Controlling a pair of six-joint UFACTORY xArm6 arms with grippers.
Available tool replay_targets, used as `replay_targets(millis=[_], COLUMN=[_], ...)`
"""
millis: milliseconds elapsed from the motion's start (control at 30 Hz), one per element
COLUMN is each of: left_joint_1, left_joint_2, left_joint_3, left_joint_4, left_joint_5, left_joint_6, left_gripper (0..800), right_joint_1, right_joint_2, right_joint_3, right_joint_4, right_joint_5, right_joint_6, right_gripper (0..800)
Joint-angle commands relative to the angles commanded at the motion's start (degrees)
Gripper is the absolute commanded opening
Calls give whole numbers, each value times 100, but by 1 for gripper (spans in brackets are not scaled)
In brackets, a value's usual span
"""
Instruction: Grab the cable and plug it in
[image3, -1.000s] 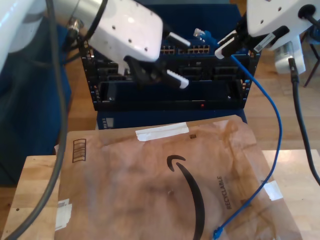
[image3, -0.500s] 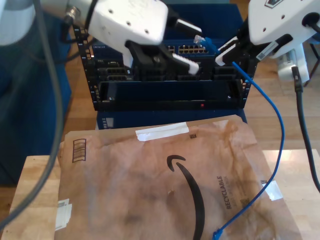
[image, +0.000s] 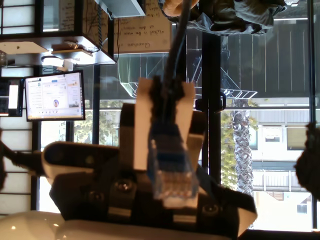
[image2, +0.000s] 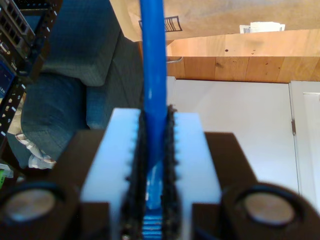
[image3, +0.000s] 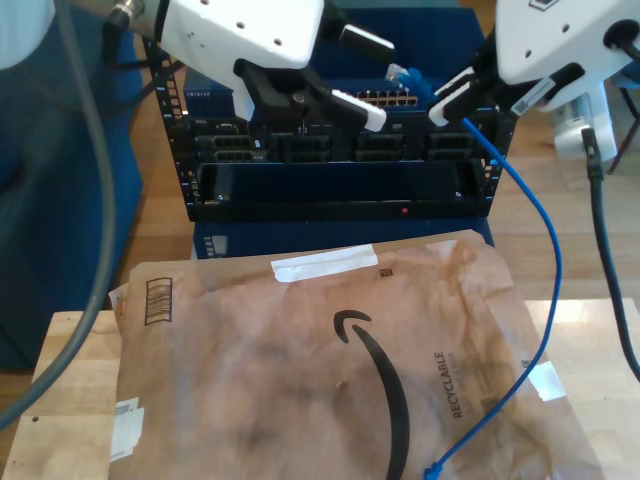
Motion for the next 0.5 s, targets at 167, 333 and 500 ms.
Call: replay_targets(millis=[167,333,500], left_joint_1=[0,0,0], left_joint_2=[0,0,0], left_joint_3=[9,9,9], left_joint_4=[0,0,0], left_joint_5=[9,9,9], left_joint_6=[0,0,0], left_gripper=[778,776,769], right_joint_1=[0,9,26], right_joint_2=[114,193,273], right_joint_3=[-70,-158,-158], right_joint_4=[0,0,0], right_joint_5=[-9,-9,-18], right_joint_6=[9,9,9], right_gripper=[2,2,1])
